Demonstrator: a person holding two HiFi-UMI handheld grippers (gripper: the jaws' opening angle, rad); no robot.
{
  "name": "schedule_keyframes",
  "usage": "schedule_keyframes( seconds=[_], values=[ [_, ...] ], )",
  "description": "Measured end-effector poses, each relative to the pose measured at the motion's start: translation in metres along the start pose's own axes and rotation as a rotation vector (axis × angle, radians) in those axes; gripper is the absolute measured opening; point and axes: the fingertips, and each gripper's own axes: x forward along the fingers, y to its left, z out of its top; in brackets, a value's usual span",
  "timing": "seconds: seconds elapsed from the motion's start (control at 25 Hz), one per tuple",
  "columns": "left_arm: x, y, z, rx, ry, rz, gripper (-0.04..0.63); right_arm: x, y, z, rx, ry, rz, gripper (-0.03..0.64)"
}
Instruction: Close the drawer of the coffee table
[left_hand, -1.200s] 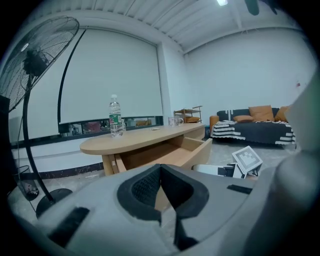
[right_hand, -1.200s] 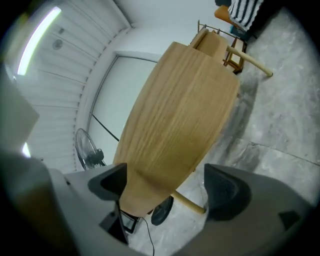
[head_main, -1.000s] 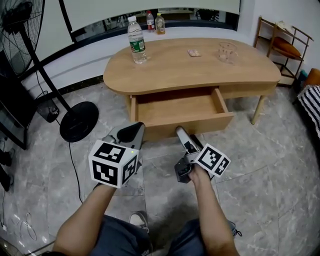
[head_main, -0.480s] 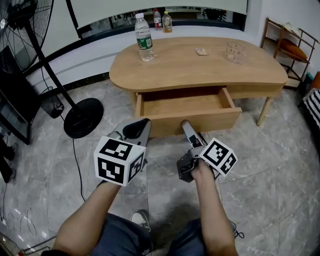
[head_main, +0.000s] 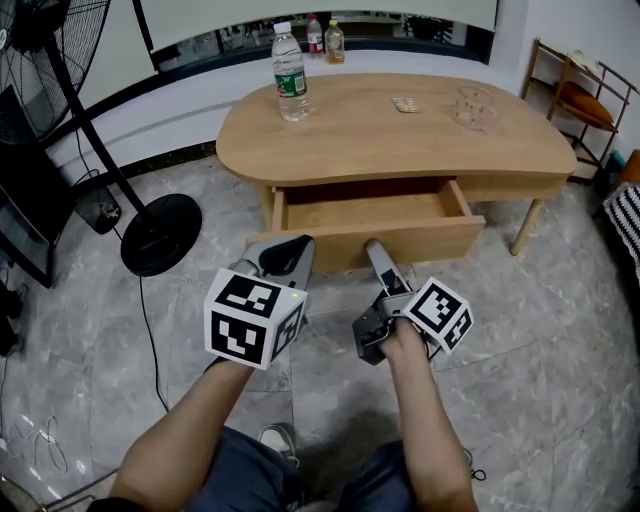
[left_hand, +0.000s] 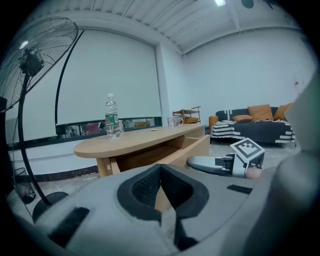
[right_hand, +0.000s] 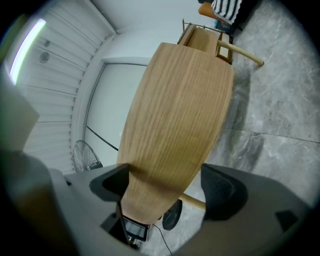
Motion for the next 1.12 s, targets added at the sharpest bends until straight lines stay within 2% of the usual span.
schedule_keyframes(
  seconds=[0.32,0.48,0.64,0.88,1.12],
  values=[
    [0.017,0.009,0.0,-0.01,-0.02,-0.017,0.003,0.015,-0.002,0.005,0.0,-0.002,-0.009,0.44],
    [0.022,0.007,-0.003,0.024,-0.021,-0.036,0.003,0.025,-0.006,0.007,0.006,0.002,-0.02,0.44],
    [0.031,0.008,-0.003,0.017,-0.021,-0.045,0.003,0.036,-0.008,0.013,0.02,-0.007,-0.03,0.436],
    [0.045,0.027,0.002,0.01,-0.034,-0.01,0.003,0.054,-0.01,0.018,0.026,-0.005,-0.041,0.43],
    [0.059,0.032,-0.006,0.025,-0.016,-0.025,0.003,0.073,-0.013,0.025,0.024,-0.023,-0.038,0.428]
  ],
)
